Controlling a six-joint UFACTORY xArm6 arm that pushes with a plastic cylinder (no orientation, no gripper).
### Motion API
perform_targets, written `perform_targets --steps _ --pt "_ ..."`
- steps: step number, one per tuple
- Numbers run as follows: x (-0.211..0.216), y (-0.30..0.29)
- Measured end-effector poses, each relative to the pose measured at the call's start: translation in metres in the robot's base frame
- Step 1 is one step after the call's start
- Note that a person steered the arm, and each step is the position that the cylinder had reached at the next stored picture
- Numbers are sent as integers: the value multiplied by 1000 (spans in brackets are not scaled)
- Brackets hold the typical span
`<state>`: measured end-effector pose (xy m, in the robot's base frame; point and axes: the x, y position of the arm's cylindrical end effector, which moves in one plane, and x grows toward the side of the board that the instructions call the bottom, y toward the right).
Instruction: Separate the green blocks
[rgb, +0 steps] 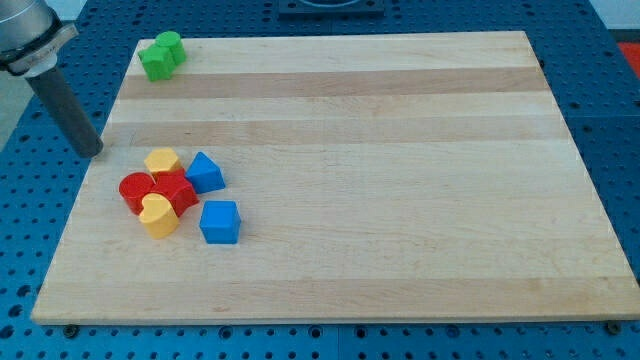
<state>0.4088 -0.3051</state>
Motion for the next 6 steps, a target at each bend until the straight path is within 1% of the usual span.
perform_targets --steps 1,4,5,6 --pt "-12 0" --pt "-203 0" --pt "-210 31" --pt "-175 80"
